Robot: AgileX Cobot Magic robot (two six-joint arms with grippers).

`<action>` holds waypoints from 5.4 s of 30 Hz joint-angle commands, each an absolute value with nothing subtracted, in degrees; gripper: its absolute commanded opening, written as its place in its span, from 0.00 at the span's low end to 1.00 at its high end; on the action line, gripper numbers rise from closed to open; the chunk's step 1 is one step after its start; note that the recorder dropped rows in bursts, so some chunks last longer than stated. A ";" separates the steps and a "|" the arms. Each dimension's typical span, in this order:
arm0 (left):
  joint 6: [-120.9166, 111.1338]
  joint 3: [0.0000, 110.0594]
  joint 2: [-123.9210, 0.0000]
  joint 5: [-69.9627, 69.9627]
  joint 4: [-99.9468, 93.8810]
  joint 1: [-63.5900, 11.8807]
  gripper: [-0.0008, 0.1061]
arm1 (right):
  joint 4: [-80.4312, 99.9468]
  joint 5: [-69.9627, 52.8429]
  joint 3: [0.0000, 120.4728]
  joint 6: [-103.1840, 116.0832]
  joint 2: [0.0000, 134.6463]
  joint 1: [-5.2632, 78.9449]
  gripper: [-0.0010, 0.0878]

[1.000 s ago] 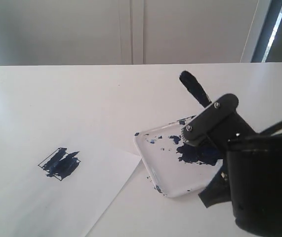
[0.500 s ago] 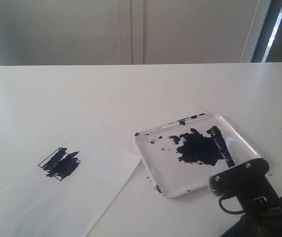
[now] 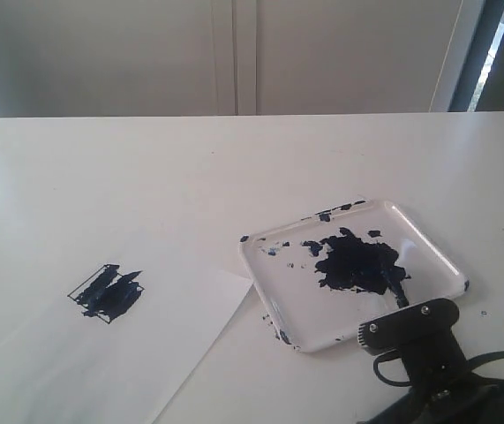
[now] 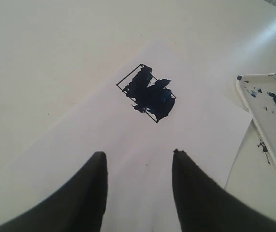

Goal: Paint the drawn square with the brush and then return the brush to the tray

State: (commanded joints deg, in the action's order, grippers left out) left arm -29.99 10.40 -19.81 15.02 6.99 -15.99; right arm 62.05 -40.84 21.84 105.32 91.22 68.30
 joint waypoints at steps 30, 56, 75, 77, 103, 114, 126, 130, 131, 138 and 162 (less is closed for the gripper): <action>-29.83 10.40 -19.81 14.58 8.50 -15.99 0.46 | 65.34 -42.38 27.65 96.55 53.19 68.30 0.46; -29.59 10.40 -19.81 14.62 8.50 -16.10 0.46 | 49.65 -29.29 22.57 80.14 26.27 68.30 0.01; -29.59 10.40 -18.59 14.62 8.50 -16.10 0.46 | 49.67 -29.15 22.57 80.14 26.27 68.30 0.01; -29.59 10.40 -17.26 14.62 8.50 -16.10 0.46 | 49.67 -29.15 22.57 80.14 26.27 68.30 0.01; -29.18 0.00 0.00 13.49 8.35 -16.10 0.46 | 49.95 -28.26 21.00 80.14 0.00 48.36 0.01; -29.18 0.00 0.00 13.32 8.24 -16.10 0.46 | 49.95 -28.04 1.77 80.14 0.00 43.56 0.01; -28.25 0.00 0.00 13.32 8.24 -16.10 0.46 | 51.02 -25.73 0.00 79.74 0.00 42.81 0.01; -28.25 0.00 0.00 13.32 8.24 -16.10 0.46 | 51.02 -25.73 0.00 79.74 0.00 42.81 0.01; -28.25 0.00 0.00 13.32 8.24 -16.10 0.46 | 51.02 -25.73 0.00 79.74 0.00 42.81 0.01; -28.25 0.00 0.00 13.32 8.24 -16.10 0.46 | 50.90 -25.73 0.00 79.74 0.00 42.81 0.01; -28.25 0.00 0.00 13.44 8.24 -16.10 0.46 | 23.53 -17.96 0.00 24.12 0.00 42.81 0.01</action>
